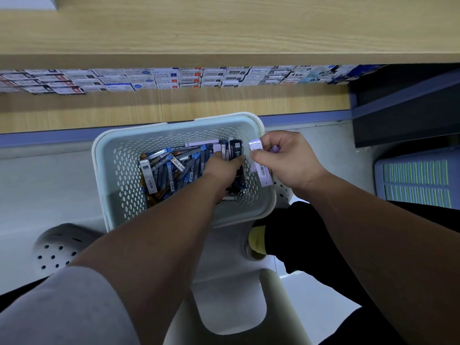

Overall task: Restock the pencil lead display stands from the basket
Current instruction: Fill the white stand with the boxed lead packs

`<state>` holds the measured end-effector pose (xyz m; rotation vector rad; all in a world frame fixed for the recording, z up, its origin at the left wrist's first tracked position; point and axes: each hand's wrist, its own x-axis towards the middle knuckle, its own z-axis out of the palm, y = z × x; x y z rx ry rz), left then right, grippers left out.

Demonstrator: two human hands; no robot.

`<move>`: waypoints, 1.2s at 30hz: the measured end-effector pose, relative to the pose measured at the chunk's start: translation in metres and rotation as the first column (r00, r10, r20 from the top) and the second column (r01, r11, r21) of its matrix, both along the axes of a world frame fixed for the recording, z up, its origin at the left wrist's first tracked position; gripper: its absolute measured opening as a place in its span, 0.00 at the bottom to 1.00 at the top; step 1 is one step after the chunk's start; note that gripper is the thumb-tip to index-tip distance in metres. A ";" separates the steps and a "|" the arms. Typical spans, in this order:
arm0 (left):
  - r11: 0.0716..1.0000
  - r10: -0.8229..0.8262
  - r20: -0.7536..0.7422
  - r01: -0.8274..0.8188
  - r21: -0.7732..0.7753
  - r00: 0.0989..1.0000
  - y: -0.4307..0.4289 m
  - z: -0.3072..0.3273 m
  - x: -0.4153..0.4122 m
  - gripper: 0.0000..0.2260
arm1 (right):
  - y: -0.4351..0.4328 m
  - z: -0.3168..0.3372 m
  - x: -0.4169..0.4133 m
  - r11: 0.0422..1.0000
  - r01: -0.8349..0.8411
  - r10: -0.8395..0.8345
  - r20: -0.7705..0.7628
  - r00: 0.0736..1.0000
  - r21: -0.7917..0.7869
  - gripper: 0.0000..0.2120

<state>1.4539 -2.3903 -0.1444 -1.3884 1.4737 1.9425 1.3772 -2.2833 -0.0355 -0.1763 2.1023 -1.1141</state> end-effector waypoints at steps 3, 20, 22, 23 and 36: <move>0.998 -0.027 -0.004 0.028 0.049 1.000 -0.004 0.005 0.002 0.19 | 0.000 -0.001 0.000 1.000 0.005 -0.005 0.006 1.000 -0.001 0.03; 0.989 -0.012 -0.003 0.013 0.148 1.000 -0.003 0.009 0.007 0.08 | 0.001 0.010 -0.004 1.000 -0.012 0.013 0.051 0.999 -0.022 0.09; 0.989 -0.004 -0.011 0.005 0.147 1.000 -0.001 0.009 0.009 0.11 | 0.001 0.010 -0.004 1.000 -0.005 0.006 0.055 0.998 -0.021 0.10; 0.987 0.002 -0.009 -0.001 0.160 1.000 -0.001 0.010 0.008 0.11 | 0.001 0.010 -0.004 1.000 -0.004 0.005 0.056 0.998 -0.019 0.09; 0.980 -0.073 -0.044 0.080 0.183 0.996 -0.005 0.023 0.006 0.14 | 0.000 0.008 -0.005 1.000 0.008 -0.007 0.083 0.996 -0.014 0.03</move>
